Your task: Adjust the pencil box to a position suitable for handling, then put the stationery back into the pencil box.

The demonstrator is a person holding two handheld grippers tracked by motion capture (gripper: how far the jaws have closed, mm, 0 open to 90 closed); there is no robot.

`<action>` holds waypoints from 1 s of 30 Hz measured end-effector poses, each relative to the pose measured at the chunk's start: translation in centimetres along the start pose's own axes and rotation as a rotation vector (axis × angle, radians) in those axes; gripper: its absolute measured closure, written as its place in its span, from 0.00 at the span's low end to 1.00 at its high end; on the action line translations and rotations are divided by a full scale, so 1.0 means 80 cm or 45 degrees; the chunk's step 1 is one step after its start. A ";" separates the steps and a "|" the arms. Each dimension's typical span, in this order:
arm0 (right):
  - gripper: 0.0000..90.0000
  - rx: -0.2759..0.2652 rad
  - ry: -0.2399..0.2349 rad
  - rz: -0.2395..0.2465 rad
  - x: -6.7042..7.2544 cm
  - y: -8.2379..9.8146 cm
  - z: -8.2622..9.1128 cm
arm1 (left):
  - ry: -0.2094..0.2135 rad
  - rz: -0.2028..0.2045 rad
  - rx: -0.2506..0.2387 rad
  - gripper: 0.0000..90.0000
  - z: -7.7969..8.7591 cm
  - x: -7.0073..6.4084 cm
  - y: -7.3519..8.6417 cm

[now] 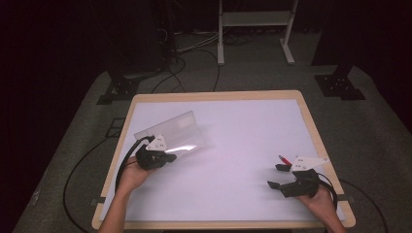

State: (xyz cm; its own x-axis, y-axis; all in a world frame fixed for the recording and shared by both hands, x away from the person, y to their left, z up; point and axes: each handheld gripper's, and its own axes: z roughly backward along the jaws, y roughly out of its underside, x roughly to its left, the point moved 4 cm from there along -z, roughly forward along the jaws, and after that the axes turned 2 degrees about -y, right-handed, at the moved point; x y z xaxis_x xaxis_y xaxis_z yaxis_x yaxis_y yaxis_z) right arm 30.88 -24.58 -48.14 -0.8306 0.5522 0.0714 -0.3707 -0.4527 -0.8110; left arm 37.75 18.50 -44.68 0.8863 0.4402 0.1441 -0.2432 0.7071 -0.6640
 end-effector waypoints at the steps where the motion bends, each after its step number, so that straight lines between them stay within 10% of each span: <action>1: 0.29 0.000 -0.001 -0.001 0.000 0.000 0.000 | 0.001 -0.007 0.001 0.99 -0.001 -0.001 -0.002; 30: 0.29 -0.022 0.042 -0.019 -0.010 0.000 0.016 | 0.098 -0.116 -0.024 0.99 -0.019 -0.030 -0.049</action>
State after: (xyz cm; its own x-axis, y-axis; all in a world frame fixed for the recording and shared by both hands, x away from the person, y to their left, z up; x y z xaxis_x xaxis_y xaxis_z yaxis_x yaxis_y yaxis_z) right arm 31.02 -25.97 -47.46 -0.8108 0.5818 0.0643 -0.3754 -0.4326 -0.8198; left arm 37.19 13.81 -43.55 0.9322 0.3303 0.1481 -0.1535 0.7313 -0.6646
